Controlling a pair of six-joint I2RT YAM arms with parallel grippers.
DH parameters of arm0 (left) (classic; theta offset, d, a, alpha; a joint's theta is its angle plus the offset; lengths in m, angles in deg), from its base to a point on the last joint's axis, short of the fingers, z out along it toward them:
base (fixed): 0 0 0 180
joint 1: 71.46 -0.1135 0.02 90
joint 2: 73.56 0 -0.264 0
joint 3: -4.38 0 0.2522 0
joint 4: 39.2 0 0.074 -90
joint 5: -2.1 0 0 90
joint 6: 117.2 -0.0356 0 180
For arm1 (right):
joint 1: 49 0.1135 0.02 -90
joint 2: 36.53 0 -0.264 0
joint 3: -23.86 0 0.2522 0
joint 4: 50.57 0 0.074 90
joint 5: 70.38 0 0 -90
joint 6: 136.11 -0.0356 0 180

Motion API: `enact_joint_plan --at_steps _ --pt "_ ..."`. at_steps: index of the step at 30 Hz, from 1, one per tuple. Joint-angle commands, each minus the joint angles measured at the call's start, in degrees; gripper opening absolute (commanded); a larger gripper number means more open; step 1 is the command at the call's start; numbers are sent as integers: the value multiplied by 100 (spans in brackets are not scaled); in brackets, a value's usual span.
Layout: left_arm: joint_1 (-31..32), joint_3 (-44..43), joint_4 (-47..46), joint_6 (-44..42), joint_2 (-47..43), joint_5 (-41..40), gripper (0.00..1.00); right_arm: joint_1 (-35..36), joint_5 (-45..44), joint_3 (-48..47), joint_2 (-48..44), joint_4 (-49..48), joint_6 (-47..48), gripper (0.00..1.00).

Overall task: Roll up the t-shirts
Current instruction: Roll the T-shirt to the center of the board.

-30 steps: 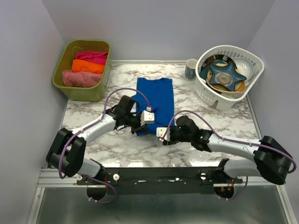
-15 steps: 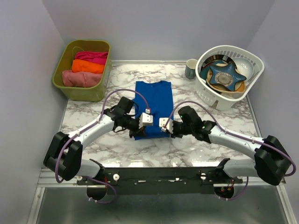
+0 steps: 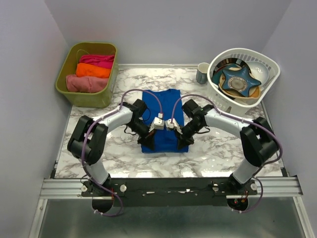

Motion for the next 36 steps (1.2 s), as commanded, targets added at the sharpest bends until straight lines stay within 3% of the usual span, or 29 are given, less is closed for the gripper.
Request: enact_joint_plan --at_steps 1,12,22,31,36 --pt "-328 -375 1200 -811 594 242 0 -202 423 -586 734 1665 818 4" --pt "-786 -1403 2027 -1444 2000 189 0 -606 336 -2466 2553 3387 1645 4" --pt "-900 -1686 1167 -576 2361 -347 0 -633 -226 -3337 3416 3652 1523 6" --pt "-883 -1467 -116 1147 2134 -943 18 -633 -868 -3636 3848 3424 723 7" --pt "-944 -1133 -57 982 1361 -1024 33 -615 -991 -3680 3909 3265 398 7"
